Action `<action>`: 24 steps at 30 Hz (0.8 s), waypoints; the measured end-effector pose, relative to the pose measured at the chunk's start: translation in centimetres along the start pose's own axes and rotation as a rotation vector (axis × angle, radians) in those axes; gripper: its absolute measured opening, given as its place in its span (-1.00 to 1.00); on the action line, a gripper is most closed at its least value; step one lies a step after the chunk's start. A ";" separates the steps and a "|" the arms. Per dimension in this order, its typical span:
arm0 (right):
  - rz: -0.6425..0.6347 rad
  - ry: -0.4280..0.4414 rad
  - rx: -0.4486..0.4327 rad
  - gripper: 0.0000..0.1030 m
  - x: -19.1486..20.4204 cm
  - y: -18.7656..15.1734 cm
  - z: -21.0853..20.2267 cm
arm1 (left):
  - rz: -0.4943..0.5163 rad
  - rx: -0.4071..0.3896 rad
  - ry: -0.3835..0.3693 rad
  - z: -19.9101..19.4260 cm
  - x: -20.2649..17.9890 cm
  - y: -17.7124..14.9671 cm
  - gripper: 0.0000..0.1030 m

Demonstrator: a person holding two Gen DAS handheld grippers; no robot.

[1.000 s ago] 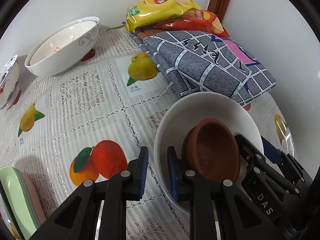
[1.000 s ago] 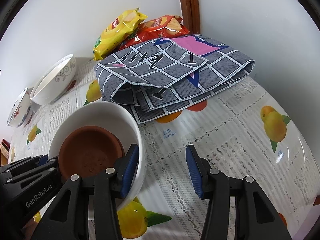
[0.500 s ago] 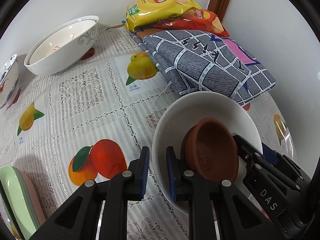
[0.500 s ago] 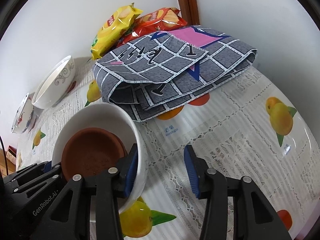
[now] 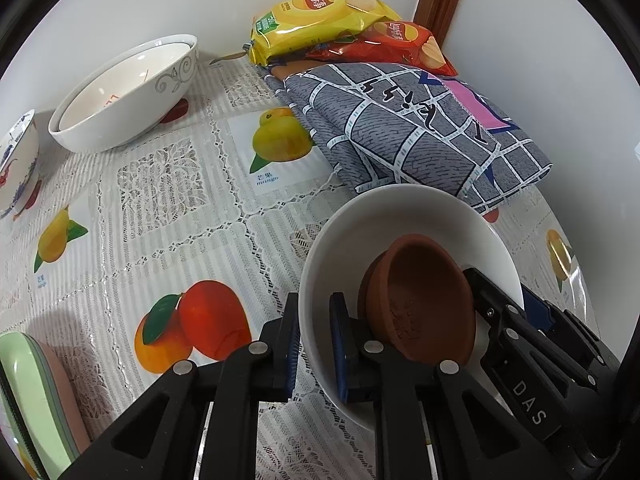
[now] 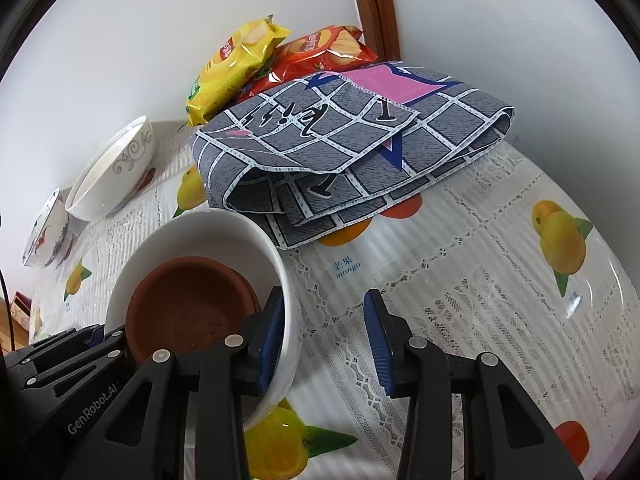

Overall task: Organize plates and bowls
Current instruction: 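Close both tools on the white bowl rim and lift it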

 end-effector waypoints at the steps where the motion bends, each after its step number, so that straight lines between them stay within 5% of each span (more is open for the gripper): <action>1: 0.002 0.000 0.001 -0.22 0.0 0.0 0.0 | -0.002 0.000 -0.002 0.0 0.0 0.0 -0.75; 6: -0.004 0.001 0.006 -0.27 0.2 0.0 0.1 | 0.003 -0.007 0.002 0.0 0.0 0.0 -0.77; 12: -0.008 0.034 0.008 -0.82 1.6 -0.3 -0.1 | 0.009 -0.008 0.002 -0.1 0.0 -0.1 -0.77; 24: 0.046 0.047 0.016 -0.81 1.1 -0.5 -0.3 | -0.005 -0.019 0.001 -0.3 0.0 -0.2 -0.79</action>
Point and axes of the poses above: each gripper's, at about its wrist camera, not at the fingertips, and z roughly the way its jaws point, x to its left, y to its top, the point moved 10 cm from there along z, roughly the way its jaws point, and after that the axes turned 13 degrees about z, right-handed, at the moved point
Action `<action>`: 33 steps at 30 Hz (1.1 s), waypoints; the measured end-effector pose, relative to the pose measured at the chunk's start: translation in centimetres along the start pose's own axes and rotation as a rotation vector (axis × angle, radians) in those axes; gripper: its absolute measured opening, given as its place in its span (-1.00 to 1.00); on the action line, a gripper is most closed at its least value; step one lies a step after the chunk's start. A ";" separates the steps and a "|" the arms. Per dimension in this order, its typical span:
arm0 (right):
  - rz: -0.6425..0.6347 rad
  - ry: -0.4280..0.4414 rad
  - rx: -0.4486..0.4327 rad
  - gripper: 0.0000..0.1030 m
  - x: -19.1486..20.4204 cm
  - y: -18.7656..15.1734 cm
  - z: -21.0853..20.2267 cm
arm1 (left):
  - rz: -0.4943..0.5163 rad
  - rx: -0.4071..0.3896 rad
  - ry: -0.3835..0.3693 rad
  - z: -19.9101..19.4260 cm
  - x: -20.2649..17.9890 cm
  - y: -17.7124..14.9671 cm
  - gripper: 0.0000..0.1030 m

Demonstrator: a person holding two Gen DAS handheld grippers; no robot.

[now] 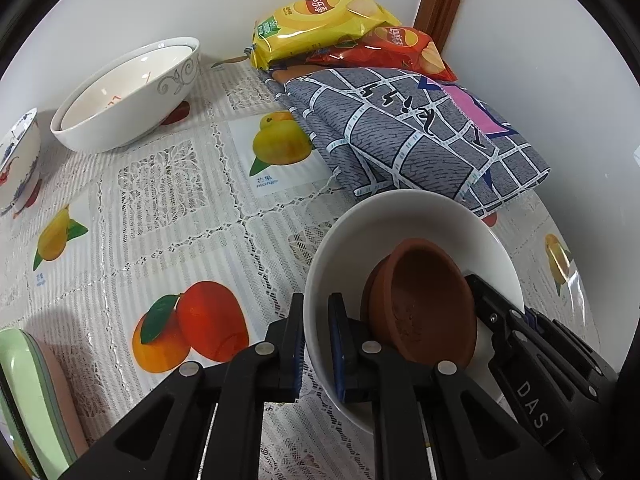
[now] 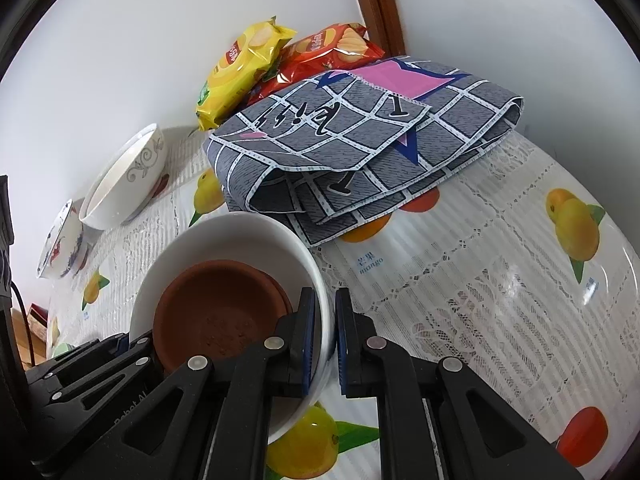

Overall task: Organize plates and bowls
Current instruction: 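Close both tools on the white bowl rim and lift it, then carry the white bowl with both tools over the green plate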

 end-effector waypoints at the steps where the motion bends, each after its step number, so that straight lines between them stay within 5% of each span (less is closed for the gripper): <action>1: 0.003 0.000 0.000 -0.80 0.0 0.0 0.0 | -0.001 0.002 -0.002 0.0 0.0 0.0 -0.79; 19: 0.066 0.020 0.016 -0.81 -1.2 -0.4 -1.5 | 0.030 0.011 0.004 -1.1 -1.6 -1.2 -0.78; 33: 0.009 0.072 0.005 -0.80 1.7 -1.6 -3.8 | -0.046 -0.026 0.020 -4.5 0.8 -2.7 -0.77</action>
Point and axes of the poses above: each gripper's, at about its wrist camera, not at the fingertips, and z roughly the way its jaws point, x to its left, y to its top, the point moved 10 cm from there along z, roughly the way its jaws point, and after that the axes turned 13 degrees about z, right-handed, at the moved point
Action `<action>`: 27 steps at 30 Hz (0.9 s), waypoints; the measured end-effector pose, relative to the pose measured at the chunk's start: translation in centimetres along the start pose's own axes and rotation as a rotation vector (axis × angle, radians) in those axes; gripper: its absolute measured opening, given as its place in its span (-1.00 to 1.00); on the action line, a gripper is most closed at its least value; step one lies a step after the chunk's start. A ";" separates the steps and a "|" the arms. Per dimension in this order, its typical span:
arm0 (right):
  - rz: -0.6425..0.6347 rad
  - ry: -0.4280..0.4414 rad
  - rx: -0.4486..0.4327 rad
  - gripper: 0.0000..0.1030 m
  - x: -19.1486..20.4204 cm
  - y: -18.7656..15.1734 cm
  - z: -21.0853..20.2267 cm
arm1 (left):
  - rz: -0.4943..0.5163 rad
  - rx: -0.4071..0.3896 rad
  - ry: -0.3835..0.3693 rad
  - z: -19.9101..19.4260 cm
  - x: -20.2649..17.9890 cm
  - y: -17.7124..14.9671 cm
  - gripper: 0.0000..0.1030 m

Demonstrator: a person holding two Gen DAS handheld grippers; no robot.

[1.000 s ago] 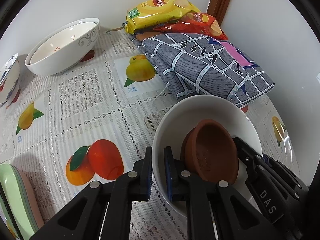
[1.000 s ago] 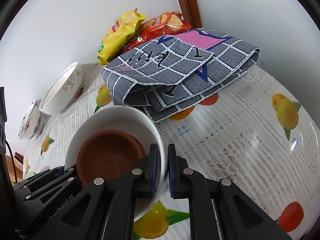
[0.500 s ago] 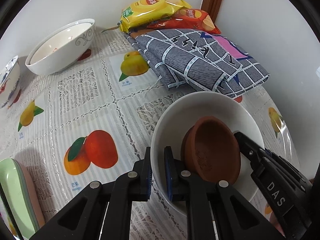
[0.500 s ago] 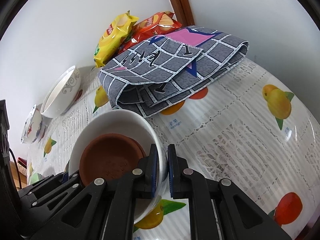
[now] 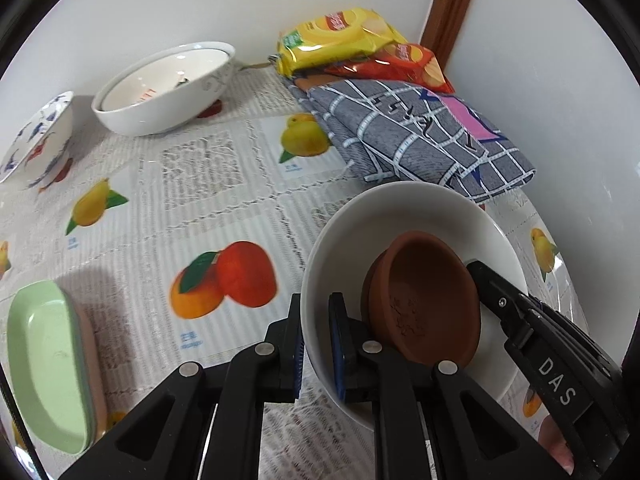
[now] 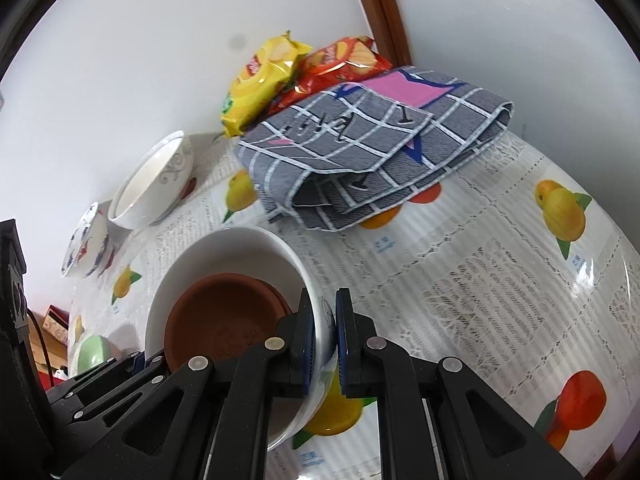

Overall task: Organize plates and bowls
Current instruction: 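Carry the white bowl with both tools over the green plate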

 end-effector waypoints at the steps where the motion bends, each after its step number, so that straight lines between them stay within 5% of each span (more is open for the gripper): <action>1: -0.008 0.007 0.002 -0.80 0.3 -0.2 -0.1 | -0.004 -0.002 0.001 -0.3 0.2 -0.1 -0.77; 27: -0.107 0.122 -0.004 -0.79 7.1 -2.9 -2.5 | -0.094 -0.046 0.094 -5.6 6.0 -2.4 -0.77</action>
Point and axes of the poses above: each gripper's, at about its wrist camera, not at the fingertips, and z roughly the way its jaws point, x to its left, y to its top, the point moved 10 cm from there along z, roughly the way its jaws point, and after that the axes turned 13 degrees about z, right-handed, at the moved point
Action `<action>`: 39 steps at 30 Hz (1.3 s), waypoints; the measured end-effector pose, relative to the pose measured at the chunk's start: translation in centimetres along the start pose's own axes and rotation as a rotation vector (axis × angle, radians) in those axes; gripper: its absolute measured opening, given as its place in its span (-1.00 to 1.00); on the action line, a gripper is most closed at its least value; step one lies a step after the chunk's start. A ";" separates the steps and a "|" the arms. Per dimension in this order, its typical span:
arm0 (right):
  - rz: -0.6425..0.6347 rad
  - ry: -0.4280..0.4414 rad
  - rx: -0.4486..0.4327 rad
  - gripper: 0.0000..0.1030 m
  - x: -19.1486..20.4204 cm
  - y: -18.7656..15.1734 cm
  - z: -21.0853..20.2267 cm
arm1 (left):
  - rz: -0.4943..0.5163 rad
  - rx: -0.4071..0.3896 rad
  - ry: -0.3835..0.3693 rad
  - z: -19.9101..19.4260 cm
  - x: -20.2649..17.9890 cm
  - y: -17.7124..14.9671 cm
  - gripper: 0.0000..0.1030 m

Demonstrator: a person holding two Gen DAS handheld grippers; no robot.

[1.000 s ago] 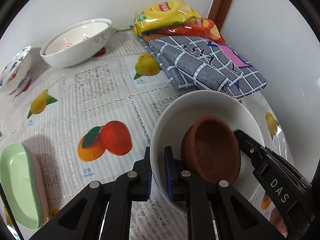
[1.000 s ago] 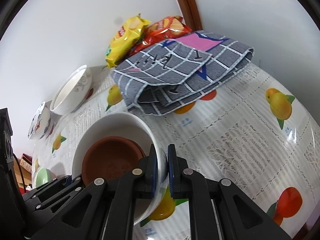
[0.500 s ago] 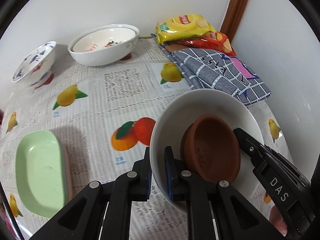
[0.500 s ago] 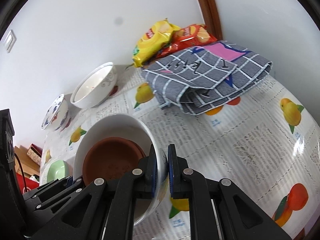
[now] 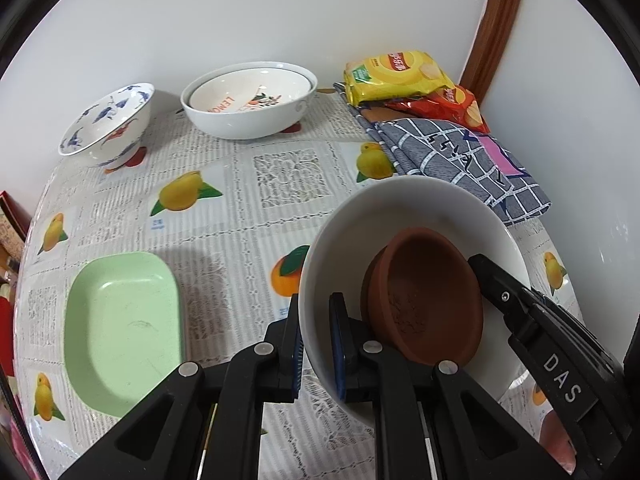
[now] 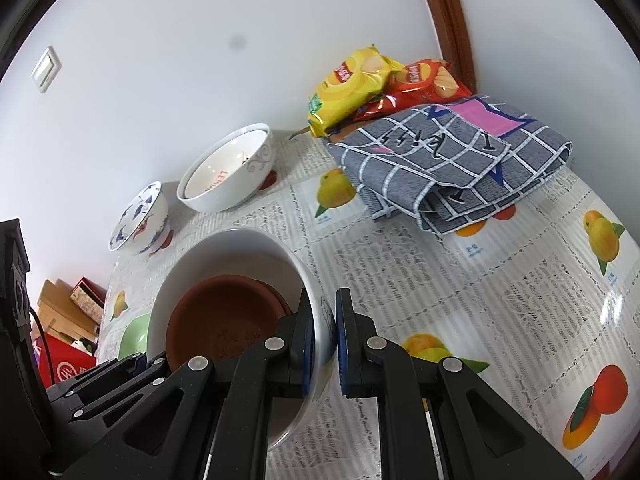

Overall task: Organize plates and bowls
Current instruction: 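Carry the white bowl with both tools over the green plate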

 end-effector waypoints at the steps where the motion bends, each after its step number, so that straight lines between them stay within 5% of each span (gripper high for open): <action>1: 0.002 0.005 0.000 -0.79 0.3 0.0 -0.1 | -0.004 -0.003 0.003 -0.2 0.3 0.0 -0.77; 39: -0.116 0.102 0.039 -0.79 11.0 -6.5 0.7 | -0.124 -0.014 0.066 -4.1 11.1 -5.0 -0.77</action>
Point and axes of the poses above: each gripper's, at about its wrist camera, not at the fingertips, and z roughly the way its jaws point, x to its left, y to its top, the point moved 10 cm from there along z, roughly the way its jaws point, and after that the axes turned 13 degrees about z, right-handed, at the moved point
